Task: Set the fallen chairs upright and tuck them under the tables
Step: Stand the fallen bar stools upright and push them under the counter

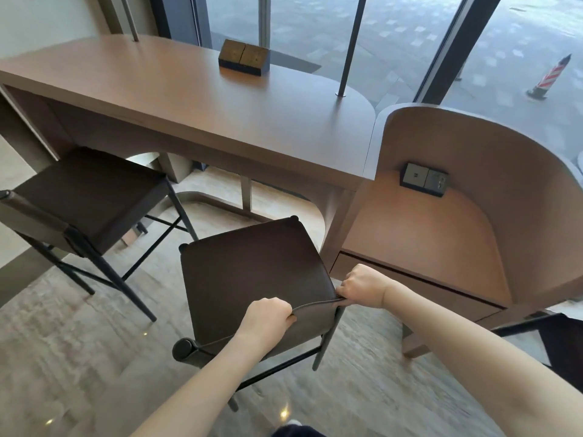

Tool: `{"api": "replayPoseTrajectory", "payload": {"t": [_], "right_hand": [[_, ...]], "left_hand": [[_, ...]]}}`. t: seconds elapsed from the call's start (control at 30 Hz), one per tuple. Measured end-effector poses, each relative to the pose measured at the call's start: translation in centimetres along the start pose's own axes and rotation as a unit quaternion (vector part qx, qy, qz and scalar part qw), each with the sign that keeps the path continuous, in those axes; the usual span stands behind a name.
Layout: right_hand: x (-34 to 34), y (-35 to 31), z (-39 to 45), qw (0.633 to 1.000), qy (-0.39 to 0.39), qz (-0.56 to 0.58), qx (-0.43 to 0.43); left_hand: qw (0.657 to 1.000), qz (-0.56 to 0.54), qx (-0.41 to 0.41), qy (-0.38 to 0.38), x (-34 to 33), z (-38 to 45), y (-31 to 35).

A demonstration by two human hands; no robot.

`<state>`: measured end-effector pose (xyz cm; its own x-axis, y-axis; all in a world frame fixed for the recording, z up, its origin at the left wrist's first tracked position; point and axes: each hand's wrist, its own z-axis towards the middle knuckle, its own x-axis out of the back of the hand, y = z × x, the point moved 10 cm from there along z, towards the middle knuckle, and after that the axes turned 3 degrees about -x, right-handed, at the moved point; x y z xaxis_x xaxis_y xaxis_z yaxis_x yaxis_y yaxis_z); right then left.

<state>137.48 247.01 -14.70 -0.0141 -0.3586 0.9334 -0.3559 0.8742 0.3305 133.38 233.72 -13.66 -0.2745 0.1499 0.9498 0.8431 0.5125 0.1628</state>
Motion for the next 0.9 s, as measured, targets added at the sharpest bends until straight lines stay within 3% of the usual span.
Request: {"api": "replayPoseTrajectory", "payload": {"t": [0.33,0.9], "right_hand": [[-1.7,0.6,-1.2,1.0,0.025,0.009,-0.001],[-2.0,-1.3,-3.2,0.996,-0.072,0.048,0.001]], "left_hand": [[0.999,-0.017,0.015,-0.023,-1.0,1.4,0.8],[0.999,-0.034,0.029,-0.021,-2.7,0.6,2.4]]}}
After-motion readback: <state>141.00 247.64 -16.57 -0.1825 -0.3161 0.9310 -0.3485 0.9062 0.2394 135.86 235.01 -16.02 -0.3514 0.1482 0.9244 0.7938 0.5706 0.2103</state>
